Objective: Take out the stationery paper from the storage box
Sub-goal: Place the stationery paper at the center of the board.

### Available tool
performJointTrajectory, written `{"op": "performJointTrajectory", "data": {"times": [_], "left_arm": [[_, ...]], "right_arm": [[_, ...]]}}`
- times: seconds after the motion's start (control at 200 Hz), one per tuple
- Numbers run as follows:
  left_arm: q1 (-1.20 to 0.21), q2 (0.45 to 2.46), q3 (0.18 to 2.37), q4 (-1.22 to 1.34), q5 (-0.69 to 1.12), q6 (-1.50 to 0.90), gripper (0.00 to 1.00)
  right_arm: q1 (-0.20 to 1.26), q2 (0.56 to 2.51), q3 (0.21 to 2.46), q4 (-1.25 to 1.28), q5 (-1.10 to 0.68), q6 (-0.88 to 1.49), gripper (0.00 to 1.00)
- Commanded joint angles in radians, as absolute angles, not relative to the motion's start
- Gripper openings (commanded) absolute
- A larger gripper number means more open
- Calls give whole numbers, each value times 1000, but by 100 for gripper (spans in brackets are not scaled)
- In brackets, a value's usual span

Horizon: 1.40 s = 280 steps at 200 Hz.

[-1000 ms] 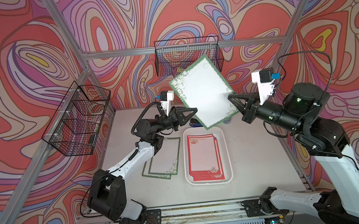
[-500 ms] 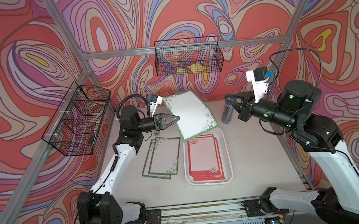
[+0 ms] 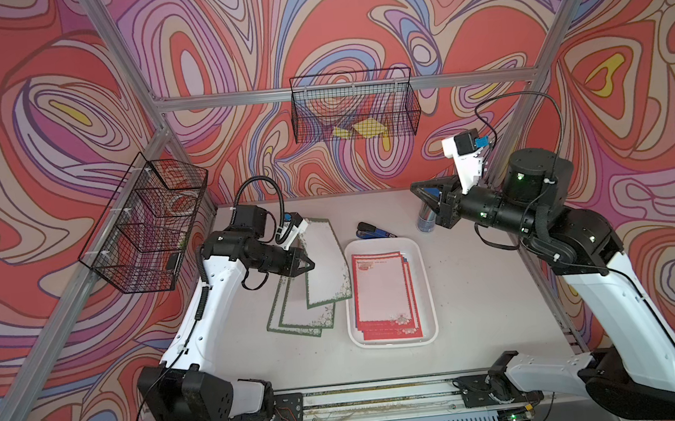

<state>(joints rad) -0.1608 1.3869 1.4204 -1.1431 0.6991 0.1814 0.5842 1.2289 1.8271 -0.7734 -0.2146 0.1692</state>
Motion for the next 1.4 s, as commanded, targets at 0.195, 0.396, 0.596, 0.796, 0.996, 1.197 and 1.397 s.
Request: {"op": "performJointTrajectory", "data": {"times": [0.195, 0.396, 0.596, 0.796, 0.996, 1.197, 1.397], "left_arm": [[-122, 1585, 1429, -1309, 502, 370, 0], [-89, 1659, 1468, -1334, 436, 378, 0], [-81, 1730, 1504, -1342, 481, 391, 0], [-49, 1797, 1512, -1325, 498, 392, 0], [-11, 1868, 1517, -1304, 520, 395, 0], [-8, 1930, 1518, -1270, 494, 387, 1], [-4, 1963, 1502, -1240, 406, 362, 2]], "right_arm": [[590, 1241, 1855, -828, -202, 159, 0], [589, 1278, 1895, -903, -163, 149, 0], [589, 1303, 1886, -941, -142, 135, 0], [590, 1314, 1871, -969, -140, 131, 0], [590, 1323, 1854, -1013, -123, 109, 0], [590, 1314, 1812, -1012, -128, 101, 0], [590, 1315, 1789, -1013, -131, 119, 0]]}}
